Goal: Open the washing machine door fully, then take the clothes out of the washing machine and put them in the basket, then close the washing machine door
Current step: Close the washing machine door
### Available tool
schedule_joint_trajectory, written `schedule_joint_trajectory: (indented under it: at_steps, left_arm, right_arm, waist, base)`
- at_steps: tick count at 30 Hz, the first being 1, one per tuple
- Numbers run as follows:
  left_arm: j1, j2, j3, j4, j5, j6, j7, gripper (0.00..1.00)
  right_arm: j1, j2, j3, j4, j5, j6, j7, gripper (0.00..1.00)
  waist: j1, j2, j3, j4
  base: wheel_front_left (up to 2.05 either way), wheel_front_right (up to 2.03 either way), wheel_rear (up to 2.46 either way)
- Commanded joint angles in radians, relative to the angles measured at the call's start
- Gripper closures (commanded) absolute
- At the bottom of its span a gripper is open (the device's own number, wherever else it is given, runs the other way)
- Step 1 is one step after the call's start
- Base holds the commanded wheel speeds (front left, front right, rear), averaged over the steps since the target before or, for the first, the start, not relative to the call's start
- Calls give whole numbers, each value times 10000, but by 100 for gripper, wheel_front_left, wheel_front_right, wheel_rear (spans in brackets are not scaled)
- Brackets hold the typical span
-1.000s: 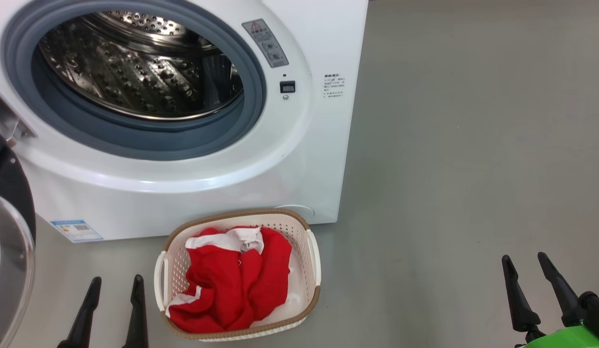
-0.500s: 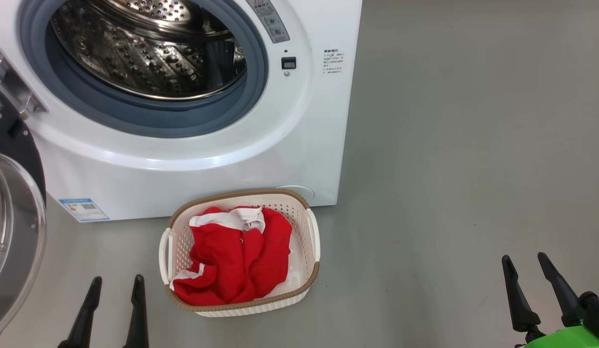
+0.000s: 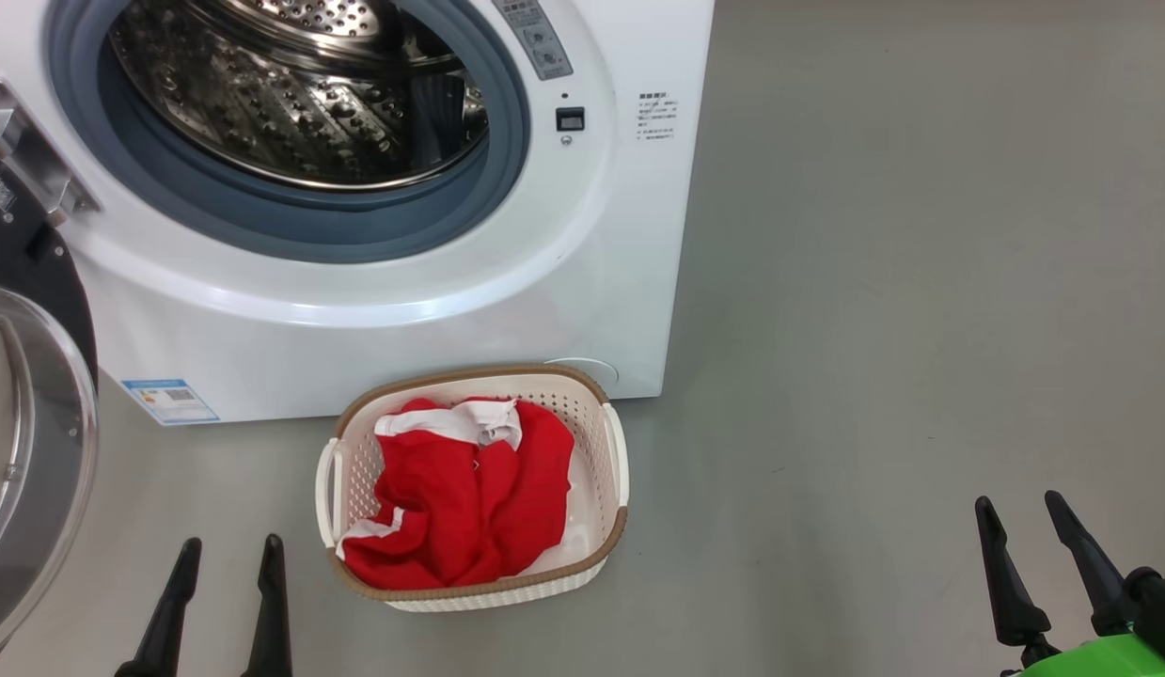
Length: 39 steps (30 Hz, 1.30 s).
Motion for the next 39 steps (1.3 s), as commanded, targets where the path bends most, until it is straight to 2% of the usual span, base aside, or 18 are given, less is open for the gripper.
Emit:
schedule_joint_trajectory:
  at_steps: [1, 13, 29, 39]
  left_arm:
    - [-182, 104, 270, -262, -43, -11, -47, 0]
    - [-259, 104, 53, -174, -510, 292, -47, 0]
    - [133, 104, -522, -13, -1090, 983, -47, 0]
    - [386, 104, -706, 10, -1326, 1262, -47, 0]
  right_arm:
    - [-94, -220, 250, -249, 4, 63, -65, 0]
    - [-125, -352, 535, -202, -22, 63, -65, 0]
    - [-436, -704, 1707, 86, 61, 63, -65, 0]
    - [-631, -765, 2027, 163, 94, 63, -65, 0]
  waist:
    - [0, 0, 11, 33]
    - [0, 0, -62, 797]
    - [0, 0, -523, 2908]
    - [0, 0, -671, 3777]
  base:
    - [0, 0, 0]
    - [0, 0, 0]
    - [0, 0, 0]
    - [0, 0, 0]
